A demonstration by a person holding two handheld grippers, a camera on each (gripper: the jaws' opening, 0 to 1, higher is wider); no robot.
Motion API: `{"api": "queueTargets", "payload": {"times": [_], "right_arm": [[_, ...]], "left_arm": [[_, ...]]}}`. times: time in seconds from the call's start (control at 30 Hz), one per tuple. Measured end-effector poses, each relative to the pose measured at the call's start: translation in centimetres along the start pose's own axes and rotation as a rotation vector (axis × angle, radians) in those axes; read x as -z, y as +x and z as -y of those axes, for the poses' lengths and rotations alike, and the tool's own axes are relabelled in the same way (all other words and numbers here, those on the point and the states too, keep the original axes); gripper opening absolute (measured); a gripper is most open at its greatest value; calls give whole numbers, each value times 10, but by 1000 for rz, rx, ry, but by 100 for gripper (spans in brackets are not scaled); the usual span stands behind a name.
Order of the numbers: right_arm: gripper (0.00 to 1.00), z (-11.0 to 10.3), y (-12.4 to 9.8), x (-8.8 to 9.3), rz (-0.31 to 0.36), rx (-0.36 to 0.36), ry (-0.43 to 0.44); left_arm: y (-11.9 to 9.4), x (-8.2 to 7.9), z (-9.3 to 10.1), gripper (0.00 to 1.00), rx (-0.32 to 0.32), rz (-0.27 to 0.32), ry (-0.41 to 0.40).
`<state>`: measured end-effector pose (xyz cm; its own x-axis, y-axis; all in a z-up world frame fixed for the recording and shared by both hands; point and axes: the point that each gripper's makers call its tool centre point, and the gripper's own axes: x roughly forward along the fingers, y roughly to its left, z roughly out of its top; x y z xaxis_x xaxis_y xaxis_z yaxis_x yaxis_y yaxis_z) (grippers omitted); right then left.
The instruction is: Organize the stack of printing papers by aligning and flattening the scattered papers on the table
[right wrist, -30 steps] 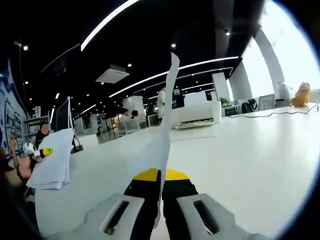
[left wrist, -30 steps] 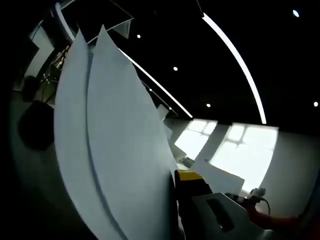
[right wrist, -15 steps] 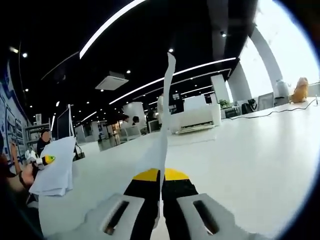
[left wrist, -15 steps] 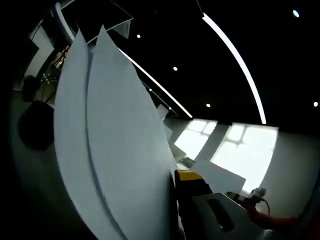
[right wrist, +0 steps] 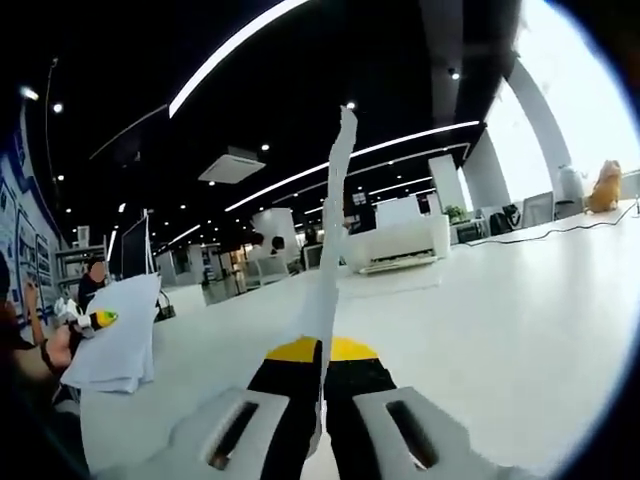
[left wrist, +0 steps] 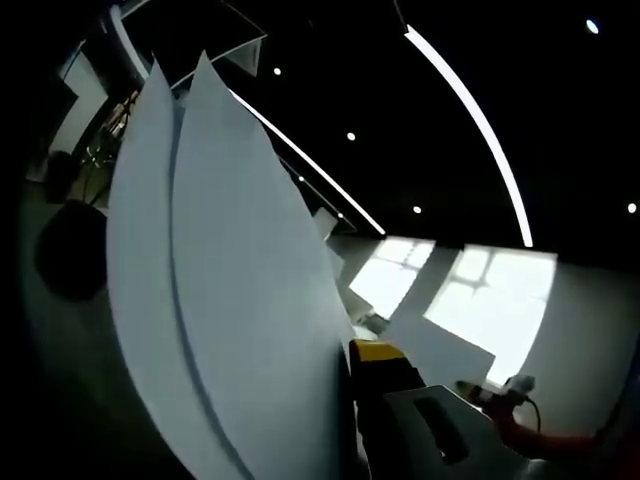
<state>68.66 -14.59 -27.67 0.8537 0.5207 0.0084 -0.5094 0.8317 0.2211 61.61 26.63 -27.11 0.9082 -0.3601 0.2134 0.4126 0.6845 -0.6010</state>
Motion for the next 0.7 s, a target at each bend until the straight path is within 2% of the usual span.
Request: {"api": "queueTargets", "payload": {"times": [0.3,0.53,0.7], "right_arm": [[0,3,-1,-6,28,3,9],[0,1,2,-9,48,-5,19],[0,0,4,-7,36,-8,0]], "left_arm": [[0,-3,-4,10,-4,11,-32],[2,2,-3,10,-18,-9,-15],[2,3,-5,10,-34,-14,-16]]}}
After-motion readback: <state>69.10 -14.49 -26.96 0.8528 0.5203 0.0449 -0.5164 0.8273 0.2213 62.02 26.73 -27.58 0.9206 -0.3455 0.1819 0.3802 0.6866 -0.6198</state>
